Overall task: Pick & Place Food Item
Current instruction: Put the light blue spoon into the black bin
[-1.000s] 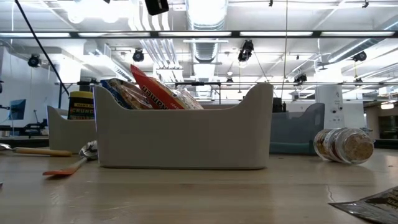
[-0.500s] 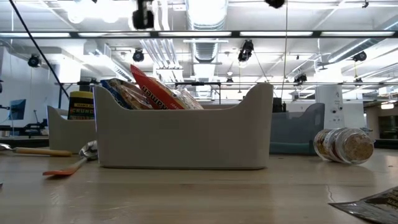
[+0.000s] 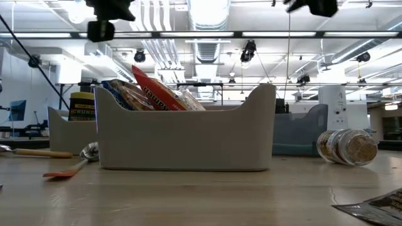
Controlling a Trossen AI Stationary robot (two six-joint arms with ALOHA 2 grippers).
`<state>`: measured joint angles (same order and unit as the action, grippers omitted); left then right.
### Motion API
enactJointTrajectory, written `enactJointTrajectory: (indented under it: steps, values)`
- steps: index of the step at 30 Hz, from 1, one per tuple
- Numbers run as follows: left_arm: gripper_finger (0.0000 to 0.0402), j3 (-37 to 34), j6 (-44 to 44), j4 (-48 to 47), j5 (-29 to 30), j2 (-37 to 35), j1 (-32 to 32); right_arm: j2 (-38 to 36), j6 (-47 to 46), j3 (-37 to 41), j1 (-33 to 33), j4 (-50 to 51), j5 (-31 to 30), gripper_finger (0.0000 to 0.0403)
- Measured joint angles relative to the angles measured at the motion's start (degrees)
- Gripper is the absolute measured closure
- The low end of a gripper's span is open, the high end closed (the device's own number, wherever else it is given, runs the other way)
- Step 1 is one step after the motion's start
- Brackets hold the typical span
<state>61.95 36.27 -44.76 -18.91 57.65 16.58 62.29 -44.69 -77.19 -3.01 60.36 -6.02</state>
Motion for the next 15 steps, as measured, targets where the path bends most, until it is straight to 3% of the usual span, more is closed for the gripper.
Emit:
enactJointTrajectory:
  steps: [3,9,15]
  values:
    - [0.0366,-0.08,-0.61,-2.28,0.36,-1.49,0.00,0.80,-1.67,1.23,0.00,5.79,1.27,0.0313]
    - [0.0278,-0.10,-2.01,-6.11,0.93,-3.19,0.00,2.59,-6.57,5.49,3.07,10.12,13.47,0.0312]
    - [0.0199,-0.14,-2.03,-10.08,3.63,-3.06,-0.02,3.55,-17.18,6.89,14.10,10.04,13.15,0.0312]
